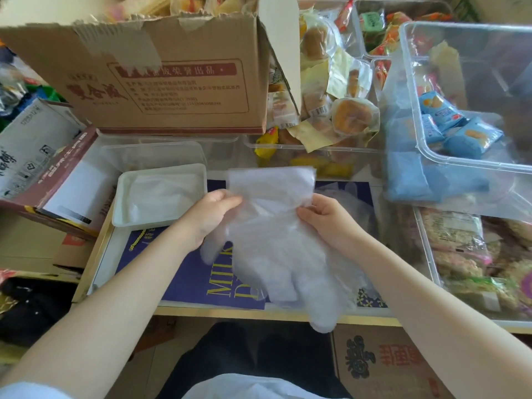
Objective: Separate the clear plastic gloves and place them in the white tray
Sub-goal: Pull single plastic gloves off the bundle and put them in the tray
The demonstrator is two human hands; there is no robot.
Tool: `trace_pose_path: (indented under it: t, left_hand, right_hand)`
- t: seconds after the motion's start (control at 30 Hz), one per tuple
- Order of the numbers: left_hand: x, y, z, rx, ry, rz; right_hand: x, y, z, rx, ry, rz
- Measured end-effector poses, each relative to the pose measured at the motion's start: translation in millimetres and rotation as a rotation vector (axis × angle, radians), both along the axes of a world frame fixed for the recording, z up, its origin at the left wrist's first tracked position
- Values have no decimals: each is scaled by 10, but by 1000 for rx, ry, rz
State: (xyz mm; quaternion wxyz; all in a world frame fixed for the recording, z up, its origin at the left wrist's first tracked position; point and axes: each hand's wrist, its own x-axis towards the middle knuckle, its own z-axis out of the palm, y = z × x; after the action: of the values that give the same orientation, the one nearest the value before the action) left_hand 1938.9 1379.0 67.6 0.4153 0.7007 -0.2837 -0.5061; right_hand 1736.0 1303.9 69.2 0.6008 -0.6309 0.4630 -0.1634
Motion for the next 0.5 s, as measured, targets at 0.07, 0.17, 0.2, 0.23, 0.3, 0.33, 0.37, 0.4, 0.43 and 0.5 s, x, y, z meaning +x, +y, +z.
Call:
trace_pose_path:
  t: [0.07, 0.17, 0.2, 0.23, 0.3, 0.33, 0.37, 0.4, 0.43, 0.5]
  left_hand:
    - [53, -6, -164, 76, -124, -42]
    - [64, -16, -382, 144, -234, -20]
    - [65, -21, -447, 152, -249, -2]
    - [80, -30, -520, 157, -267, 12]
    - [125, -54, -615, 179, -305, 22]
    - [152, -67, -647, 192, -327, 24]
    - [188, -85, -684, 203, -353, 26]
    - [210, -105, -695, 207, -376, 28]
    - [234, -126, -722, 207, -402, 30]
    - [248, -169, -742, 184, -433, 15]
  right_hand:
    - [18, 38, -144, -4, 36, 25]
    - [16, 111, -296, 126, -2, 42]
    - [3, 131, -338, 212, -20, 67]
    - [-16, 149, -381, 283, -11, 119]
    - [-67, 183, -454, 348, 93, 284]
    - [-88, 204, -496, 352, 173, 368]
    - [-110, 222, -551, 327, 271, 434]
    - [-135, 228, -637, 270, 367, 472]
    - [-163, 228, -721, 175, 446, 464]
    - [-231, 185, -889, -55, 513, 309]
